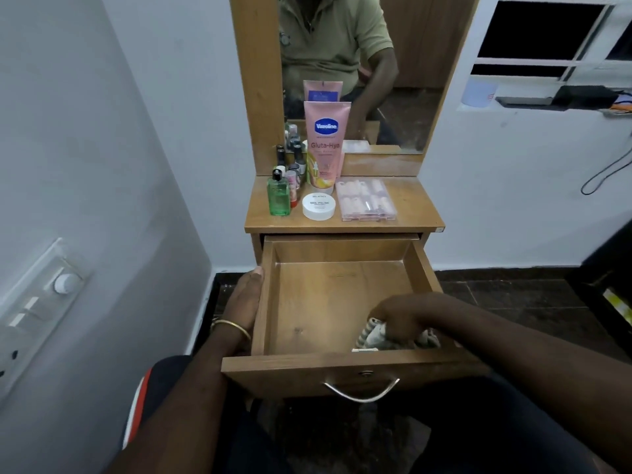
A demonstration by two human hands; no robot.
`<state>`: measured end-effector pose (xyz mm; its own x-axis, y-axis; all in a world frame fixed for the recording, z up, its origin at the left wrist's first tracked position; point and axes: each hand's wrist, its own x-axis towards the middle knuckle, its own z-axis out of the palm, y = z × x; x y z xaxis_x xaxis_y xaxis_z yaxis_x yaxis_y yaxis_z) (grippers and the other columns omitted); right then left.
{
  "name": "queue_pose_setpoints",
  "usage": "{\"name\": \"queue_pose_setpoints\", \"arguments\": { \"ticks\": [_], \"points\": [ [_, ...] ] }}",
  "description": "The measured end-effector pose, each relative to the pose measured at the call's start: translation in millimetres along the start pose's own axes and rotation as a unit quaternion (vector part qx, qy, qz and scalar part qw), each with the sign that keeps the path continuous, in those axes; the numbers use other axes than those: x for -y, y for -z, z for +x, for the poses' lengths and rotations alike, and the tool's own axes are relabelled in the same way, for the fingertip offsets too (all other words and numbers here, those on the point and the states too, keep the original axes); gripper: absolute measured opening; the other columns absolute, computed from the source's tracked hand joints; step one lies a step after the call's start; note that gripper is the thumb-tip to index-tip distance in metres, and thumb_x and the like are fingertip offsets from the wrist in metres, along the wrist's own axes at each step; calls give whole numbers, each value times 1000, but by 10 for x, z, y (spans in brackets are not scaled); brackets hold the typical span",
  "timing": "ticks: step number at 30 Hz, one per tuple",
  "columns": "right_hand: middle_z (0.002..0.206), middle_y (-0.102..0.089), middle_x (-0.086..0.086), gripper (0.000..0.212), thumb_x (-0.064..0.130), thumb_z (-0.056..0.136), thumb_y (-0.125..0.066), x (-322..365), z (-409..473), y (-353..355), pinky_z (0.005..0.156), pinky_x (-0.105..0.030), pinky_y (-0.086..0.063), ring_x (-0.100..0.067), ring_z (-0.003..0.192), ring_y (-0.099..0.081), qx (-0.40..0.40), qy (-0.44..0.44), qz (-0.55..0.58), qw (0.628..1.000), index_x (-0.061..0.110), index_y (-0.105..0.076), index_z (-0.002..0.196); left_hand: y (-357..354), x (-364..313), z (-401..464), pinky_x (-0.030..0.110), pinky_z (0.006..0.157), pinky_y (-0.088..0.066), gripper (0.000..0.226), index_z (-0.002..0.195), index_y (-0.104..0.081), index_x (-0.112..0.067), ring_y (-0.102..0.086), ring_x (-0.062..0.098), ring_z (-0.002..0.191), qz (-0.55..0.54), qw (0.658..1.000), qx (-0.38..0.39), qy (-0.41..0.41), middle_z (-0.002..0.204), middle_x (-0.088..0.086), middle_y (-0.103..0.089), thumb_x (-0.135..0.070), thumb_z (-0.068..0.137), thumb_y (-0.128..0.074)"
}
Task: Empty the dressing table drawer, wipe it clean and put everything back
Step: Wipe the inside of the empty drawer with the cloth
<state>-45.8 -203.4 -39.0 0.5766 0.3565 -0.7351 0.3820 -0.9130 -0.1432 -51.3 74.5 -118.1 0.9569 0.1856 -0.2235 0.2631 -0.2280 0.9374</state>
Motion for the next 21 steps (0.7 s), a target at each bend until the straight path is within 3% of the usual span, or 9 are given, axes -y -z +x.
{"name": "queue_pose_setpoints", "arguments": {
  "ticks": [2,5,8,9,10,12,15,17,21],
  "points": [
    [121,-65,-2,30,15,94,-53,116,-20,59,94,-39,-50,-22,106,-60,-56,83,42,994,22,-62,123,16,16,-19,40,82,-53,48,104,-66,-25,-68,18,92,-5,1000,2,1,98,-2,-72,-61,96,-35],
    [113,-66,7,23,28,94,-55,490,-82,179,92,-39,-50,-13,101,-61,-198,238,120,943,26,-66,114,29,-13,-52,40,89,-51,48,110,-65,-21,-67,23,101,-16,1000,-12,10,104,1,-72,-57,98,-36],
    [104,-67,2,27,22,89,-53,1126,-255,192,89,-23,-44,-9,94,-56,-271,409,98,866,13,-70,109,27,-153,-200,30,100,-38,37,125,-59,-16,-56,21,120,-39,999,-4,23,121,2,-63,-37,104,-36],
    [106,-67,-1,27,20,90,-56,1289,-277,150,90,-16,-39,-7,96,-54,-289,446,67,844,11,-70,111,11,-150,-267,27,100,-35,33,128,-56,-21,-56,16,117,-58,998,-5,38,119,-3,-60,-35,104,-39],
    [111,-66,-1,27,21,92,-59,1401,-286,109,90,-16,-37,-6,99,-53,-293,455,42,840,15,-70,116,-13,-169,-353,26,100,-37,24,121,-57,-27,-58,11,108,-96,994,-10,58,112,-7,-61,-35,103,-44],
    [116,-61,8,30,33,92,-53,1476,-236,19,86,-31,-41,-10,102,-54,-318,429,-20,845,31,-67,118,-27,-119,-407,30,102,-44,18,113,-61,-33,-64,8,104,-122,991,-40,43,107,-13,-64,-40,100,-51],
    [112,-61,11,27,35,89,-57,1322,-181,-115,84,-40,-48,-14,99,-56,-331,410,-51,848,36,-67,115,17,-124,-303,43,108,-40,57,117,-61,-27,-60,17,115,-96,994,-14,43,119,-4,-66,-70,84,-45],
    [116,-60,17,33,27,85,-71,1040,-253,-133,89,-36,-48,-8,103,-52,-304,379,1,874,40,-66,115,31,-118,-189,47,103,-44,71,114,-63,-23,-64,20,108,-81,996,-5,40,113,2,-69,-77,76,-39],
    [121,-61,19,34,31,82,-73,291,-562,-228,92,-21,-43,1,111,-53,-296,320,51,899,42,-65,113,39,-123,-203,42,94,-48,59,109,-63,-20,-65,21,103,-27,1000,3,12,107,3,-69,-66,92,-31]
  ]
}}
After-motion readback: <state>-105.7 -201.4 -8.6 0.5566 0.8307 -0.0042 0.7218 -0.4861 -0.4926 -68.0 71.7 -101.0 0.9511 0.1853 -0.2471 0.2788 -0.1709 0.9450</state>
